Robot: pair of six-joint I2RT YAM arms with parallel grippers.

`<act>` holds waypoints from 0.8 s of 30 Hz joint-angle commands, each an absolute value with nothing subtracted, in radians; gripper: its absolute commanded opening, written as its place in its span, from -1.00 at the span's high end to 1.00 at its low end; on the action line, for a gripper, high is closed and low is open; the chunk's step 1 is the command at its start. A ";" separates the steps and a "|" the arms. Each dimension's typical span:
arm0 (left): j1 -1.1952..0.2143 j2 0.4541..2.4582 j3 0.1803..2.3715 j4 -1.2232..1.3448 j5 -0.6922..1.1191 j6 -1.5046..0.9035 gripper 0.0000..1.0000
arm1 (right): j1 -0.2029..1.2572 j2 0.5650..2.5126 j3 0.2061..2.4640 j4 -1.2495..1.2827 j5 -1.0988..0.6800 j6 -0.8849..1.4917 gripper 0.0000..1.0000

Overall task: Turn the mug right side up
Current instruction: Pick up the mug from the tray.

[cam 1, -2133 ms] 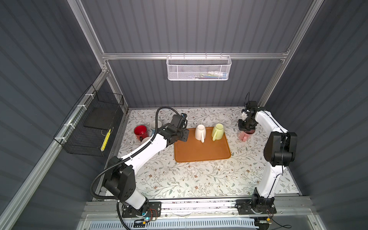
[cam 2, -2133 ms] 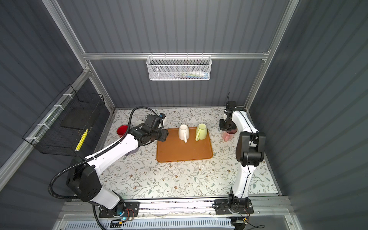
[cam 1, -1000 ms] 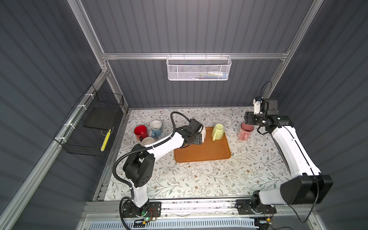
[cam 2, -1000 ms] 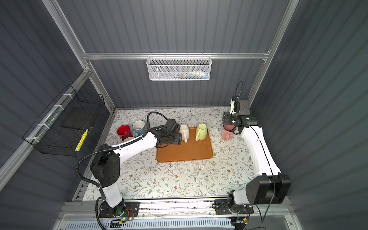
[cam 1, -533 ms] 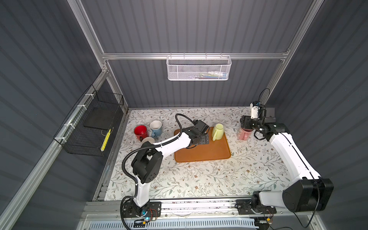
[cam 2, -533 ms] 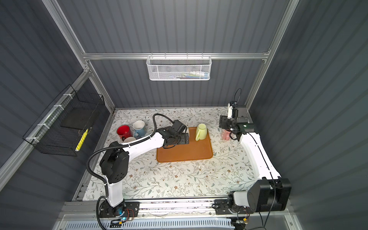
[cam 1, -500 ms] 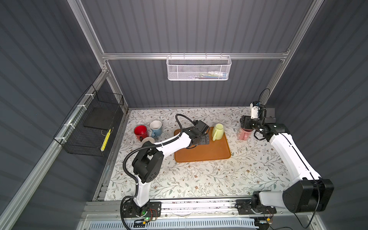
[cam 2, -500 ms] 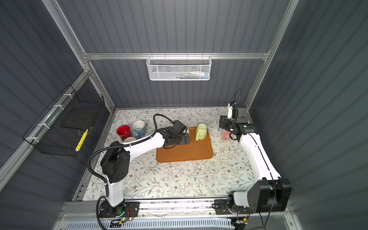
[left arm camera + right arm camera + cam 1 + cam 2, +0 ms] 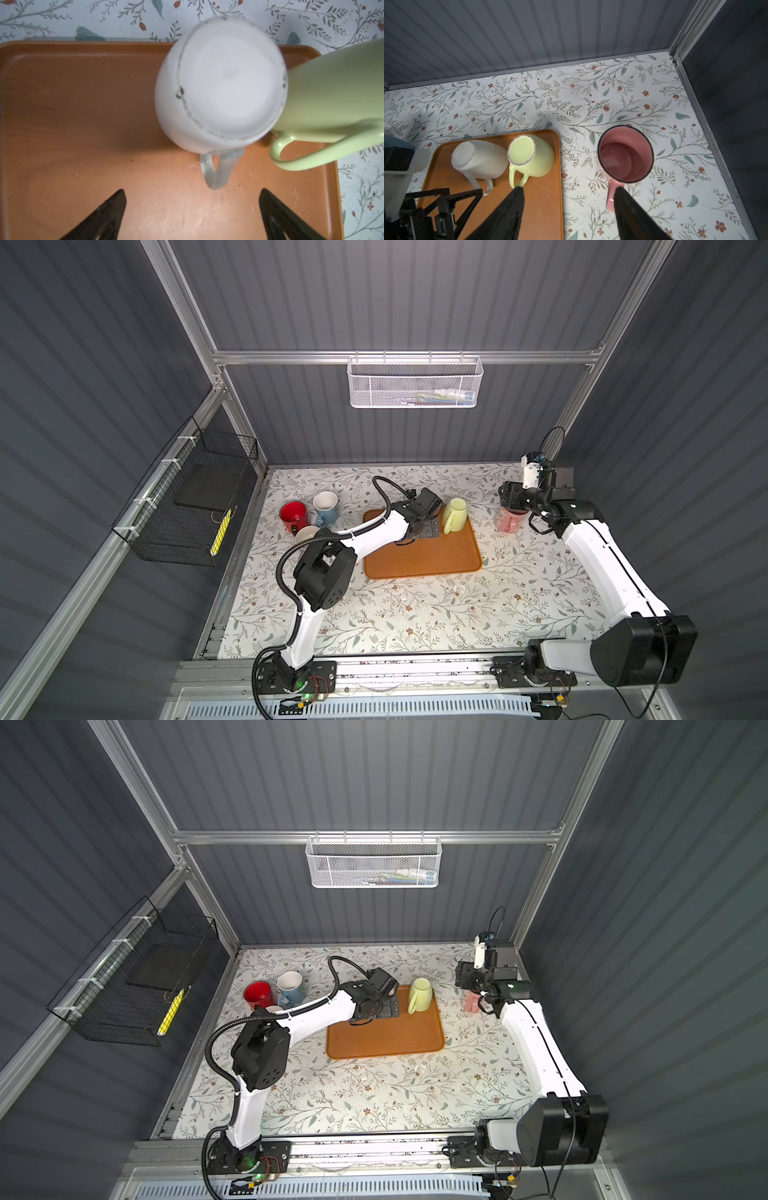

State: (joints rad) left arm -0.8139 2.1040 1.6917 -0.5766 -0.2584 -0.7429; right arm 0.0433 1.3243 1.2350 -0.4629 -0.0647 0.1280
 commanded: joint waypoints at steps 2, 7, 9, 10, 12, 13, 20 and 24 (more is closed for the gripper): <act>-0.807 2.132 1.718 -0.596 -0.245 -0.771 -0.99 | 0.050 1.298 1.218 -0.445 -0.076 0.129 -0.40; -0.807 2.208 1.824 -0.694 -0.255 -0.808 -0.95 | 0.049 1.297 1.206 -0.433 -0.080 0.131 -0.40; -0.808 2.226 1.847 -0.703 -0.255 -0.824 -0.90 | 0.049 1.297 1.201 -0.425 -0.084 0.132 -0.40; -0.808 2.230 1.855 -0.707 -0.255 -0.833 -0.88 | 0.049 1.298 1.201 -0.423 -0.086 0.131 -0.40; -0.808 2.241 1.869 -0.707 -0.250 -0.833 -0.81 | 0.048 1.298 1.200 -0.422 -0.086 0.128 -0.40; -0.807 2.244 1.871 -0.709 -0.251 -0.834 -0.78 | 0.049 1.297 1.200 -0.419 -0.084 0.127 -0.40; -0.813 2.269 1.884 -0.689 -0.227 -0.827 -0.53 | 0.048 1.296 1.187 -0.397 -0.085 0.124 -0.40; -0.820 2.301 1.928 -0.696 -0.228 -0.824 -0.46 | 0.048 1.300 1.186 -0.394 -0.089 0.125 -0.40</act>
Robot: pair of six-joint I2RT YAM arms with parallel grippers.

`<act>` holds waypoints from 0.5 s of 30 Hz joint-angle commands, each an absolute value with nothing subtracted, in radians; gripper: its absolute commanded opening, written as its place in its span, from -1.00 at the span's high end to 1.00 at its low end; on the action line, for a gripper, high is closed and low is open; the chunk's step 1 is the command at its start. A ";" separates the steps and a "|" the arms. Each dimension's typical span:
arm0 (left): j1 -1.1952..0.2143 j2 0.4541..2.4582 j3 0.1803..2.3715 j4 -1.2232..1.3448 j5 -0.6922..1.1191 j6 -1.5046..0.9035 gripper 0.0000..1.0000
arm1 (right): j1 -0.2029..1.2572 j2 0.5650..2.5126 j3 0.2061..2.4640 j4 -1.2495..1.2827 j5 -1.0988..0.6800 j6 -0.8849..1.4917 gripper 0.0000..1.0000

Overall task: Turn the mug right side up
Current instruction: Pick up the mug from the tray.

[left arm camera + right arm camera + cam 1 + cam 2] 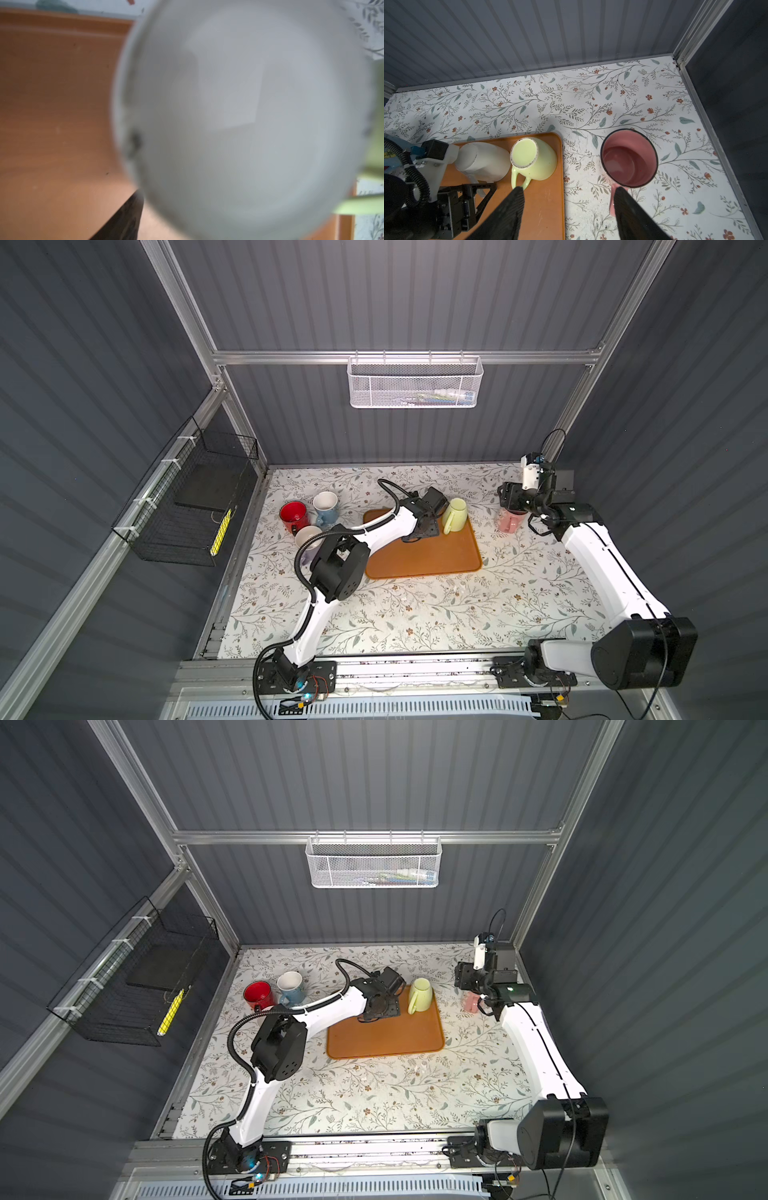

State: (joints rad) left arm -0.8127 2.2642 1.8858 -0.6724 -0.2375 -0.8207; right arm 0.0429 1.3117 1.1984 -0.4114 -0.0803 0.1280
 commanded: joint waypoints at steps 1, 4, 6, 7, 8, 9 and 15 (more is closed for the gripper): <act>-0.822 2.308 1.937 -0.698 -0.230 -0.823 -0.46 | 0.048 1.300 1.187 -0.394 -0.090 0.125 -0.40; -0.828 2.332 1.960 -0.711 -0.242 -0.827 -0.46 | 0.046 1.297 1.182 -0.394 -0.088 0.123 -0.40; -0.830 2.342 1.967 -0.713 -0.241 -0.834 -0.45 | 0.046 1.292 1.178 -0.394 -0.086 0.122 -0.40; -0.829 2.345 1.967 -0.713 -0.242 -0.837 -0.44 | 0.045 1.292 1.178 -0.394 -0.088 0.123 -0.40; -0.830 2.347 1.967 -0.713 -0.243 -0.841 -0.42 | 0.044 1.289 1.175 -0.394 -0.089 0.123 -0.40; -0.829 2.350 1.967 -0.710 -0.244 -0.842 -0.41 | 0.044 1.289 1.171 -0.367 -0.088 0.122 -0.40; -0.829 2.363 1.958 -0.692 -0.240 -0.846 -0.22 | 0.043 1.289 1.169 -0.362 -0.091 0.123 -0.40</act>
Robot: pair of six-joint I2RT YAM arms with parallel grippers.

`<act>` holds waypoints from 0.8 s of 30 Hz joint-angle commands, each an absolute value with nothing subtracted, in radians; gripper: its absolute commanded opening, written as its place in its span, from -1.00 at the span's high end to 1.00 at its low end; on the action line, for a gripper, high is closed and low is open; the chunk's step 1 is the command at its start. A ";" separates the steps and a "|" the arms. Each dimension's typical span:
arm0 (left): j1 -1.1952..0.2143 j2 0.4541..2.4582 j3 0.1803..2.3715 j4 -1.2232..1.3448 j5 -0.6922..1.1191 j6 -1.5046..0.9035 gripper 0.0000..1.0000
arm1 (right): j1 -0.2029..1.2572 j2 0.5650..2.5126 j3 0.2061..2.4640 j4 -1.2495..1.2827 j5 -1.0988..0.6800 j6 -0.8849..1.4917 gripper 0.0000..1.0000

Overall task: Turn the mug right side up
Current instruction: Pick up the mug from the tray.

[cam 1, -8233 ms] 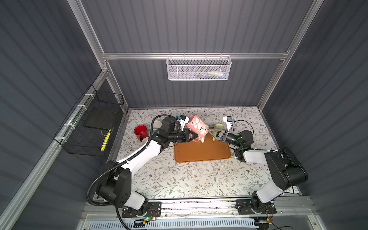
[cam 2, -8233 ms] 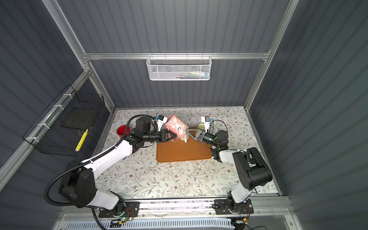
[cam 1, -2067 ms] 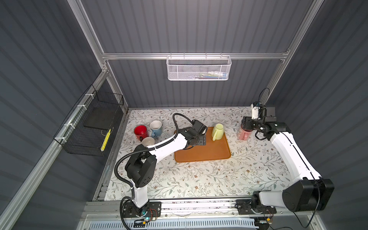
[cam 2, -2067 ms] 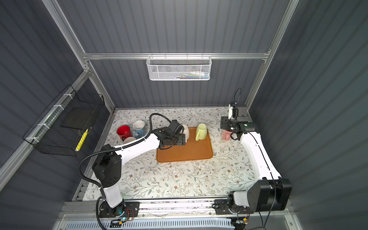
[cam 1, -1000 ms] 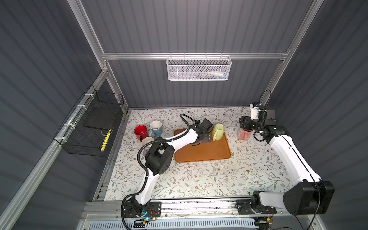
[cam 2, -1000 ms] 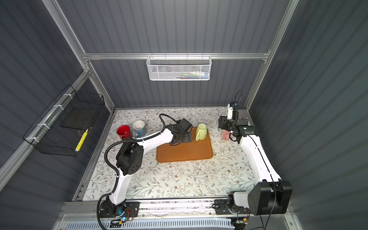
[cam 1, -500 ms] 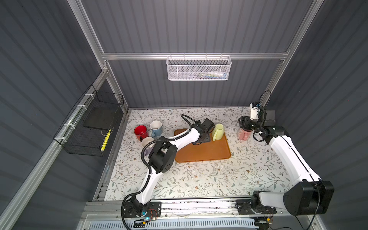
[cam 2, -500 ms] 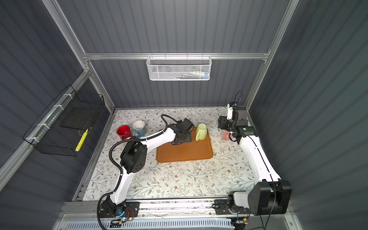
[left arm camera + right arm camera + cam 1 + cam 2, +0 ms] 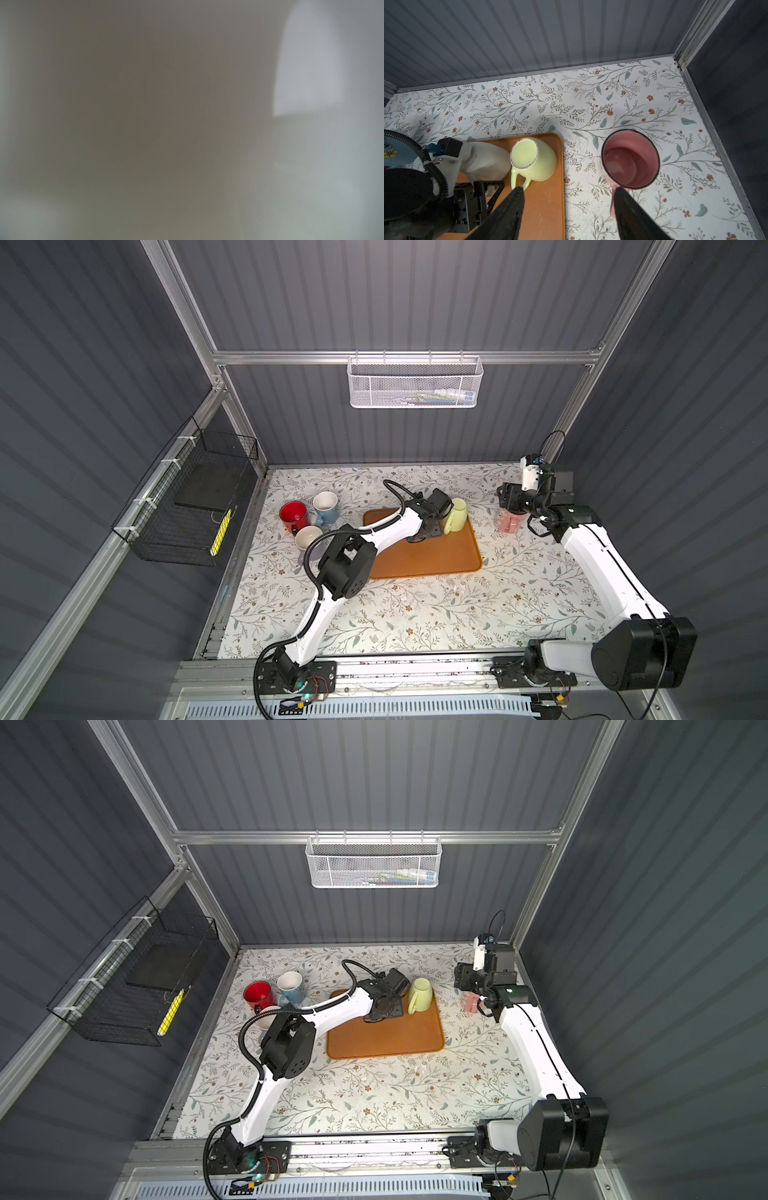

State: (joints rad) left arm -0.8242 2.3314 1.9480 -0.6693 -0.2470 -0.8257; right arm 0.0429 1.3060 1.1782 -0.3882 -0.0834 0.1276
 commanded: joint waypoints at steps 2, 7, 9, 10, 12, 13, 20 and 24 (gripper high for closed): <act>-0.829 2.361 1.949 -0.688 -0.238 -0.848 -0.13 | 0.041 1.287 1.166 -0.359 -0.088 0.123 -0.40; -0.829 2.350 1.913 -0.672 -0.235 -0.845 0.19 | 0.041 1.289 1.161 -0.350 -0.091 0.128 -0.40; -0.829 2.346 1.901 -0.666 -0.230 -0.844 0.34 | 0.040 1.290 1.161 -0.348 -0.092 0.129 -0.40; -0.829 2.344 1.896 -0.663 -0.230 -0.841 0.41 | 0.040 1.291 1.161 -0.348 -0.092 0.130 -0.40; -0.829 2.340 1.882 -0.655 -0.229 -0.835 0.54 | 0.040 1.288 1.161 -0.349 -0.093 0.132 -0.40; -0.830 2.338 1.877 -0.655 -0.230 -0.833 0.61 | 0.040 1.287 1.160 -0.348 -0.094 0.132 -0.40; -0.829 2.306 1.839 -0.658 -0.254 -0.803 0.98 | 0.040 1.284 1.160 -0.349 -0.103 0.139 -0.40; -0.829 2.271 1.823 -0.665 -0.275 -0.754 1.00 | 0.041 1.286 1.163 -0.350 -0.116 0.146 -0.40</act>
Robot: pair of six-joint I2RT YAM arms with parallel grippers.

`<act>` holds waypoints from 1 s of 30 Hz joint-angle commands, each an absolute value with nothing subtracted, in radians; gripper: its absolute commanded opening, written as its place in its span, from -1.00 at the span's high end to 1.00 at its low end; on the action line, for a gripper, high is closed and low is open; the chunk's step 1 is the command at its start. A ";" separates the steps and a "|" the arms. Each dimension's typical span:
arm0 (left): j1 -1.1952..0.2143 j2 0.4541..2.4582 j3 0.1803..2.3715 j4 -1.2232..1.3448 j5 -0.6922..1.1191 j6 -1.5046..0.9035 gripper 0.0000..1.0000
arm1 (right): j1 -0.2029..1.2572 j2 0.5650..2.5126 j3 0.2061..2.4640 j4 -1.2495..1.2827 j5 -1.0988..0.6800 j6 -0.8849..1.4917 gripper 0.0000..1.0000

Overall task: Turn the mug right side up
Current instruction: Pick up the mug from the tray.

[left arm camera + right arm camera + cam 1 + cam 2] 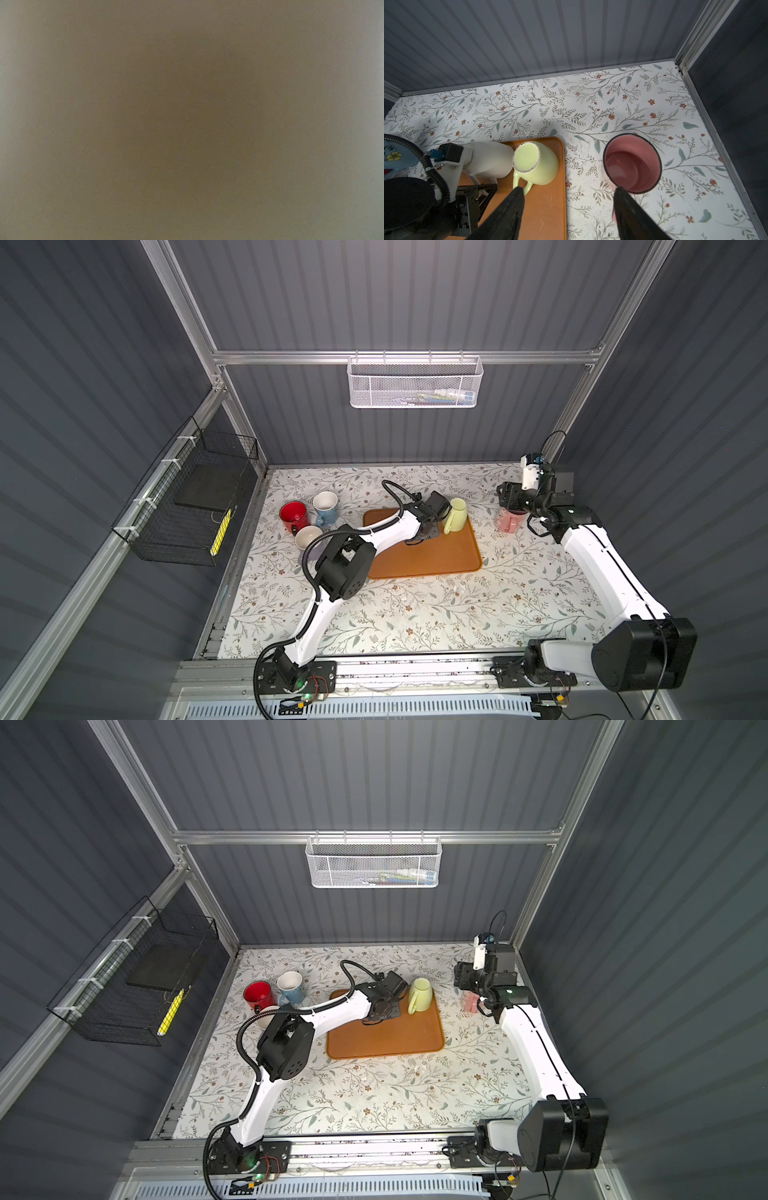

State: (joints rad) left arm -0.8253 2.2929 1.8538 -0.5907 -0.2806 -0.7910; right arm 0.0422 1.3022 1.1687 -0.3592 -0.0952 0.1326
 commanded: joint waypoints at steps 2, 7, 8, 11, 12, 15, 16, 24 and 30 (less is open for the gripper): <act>-0.829 2.252 1.817 -0.667 -0.277 -0.717 1.00 | 0.040 1.287 1.165 -0.357 -0.118 0.146 -0.40; -0.829 2.176 1.771 -0.607 -0.229 -0.595 1.00 | 0.044 1.290 1.164 -0.374 -0.133 0.158 -0.40; -0.830 2.153 1.755 -0.594 -0.232 -0.582 1.00 | 0.044 1.289 1.159 -0.373 -0.145 0.164 -0.40; -0.824 2.084 1.699 -0.524 -0.208 -0.517 1.00 | 0.046 1.281 1.148 -0.376 -0.171 0.176 -0.39; -0.816 2.062 1.684 -0.505 -0.183 -0.495 1.00 | 0.046 1.278 1.142 -0.374 -0.181 0.179 -0.40; -0.794 2.005 1.641 -0.457 -0.130 -0.469 1.00 | 0.048 1.273 1.130 -0.372 -0.210 0.191 -0.39; -0.785 1.981 1.619 -0.433 -0.102 -0.461 1.00 | 0.049 1.272 1.127 -0.371 -0.220 0.196 -0.39; -0.687 1.822 1.434 -0.220 0.139 -0.461 1.00 | 0.073 1.229 1.007 -0.248 -0.419 0.220 -0.38; -0.664 1.780 1.462 -0.263 0.320 -0.345 1.00 | 0.084 1.149 0.870 -0.035 -0.634 0.248 -0.40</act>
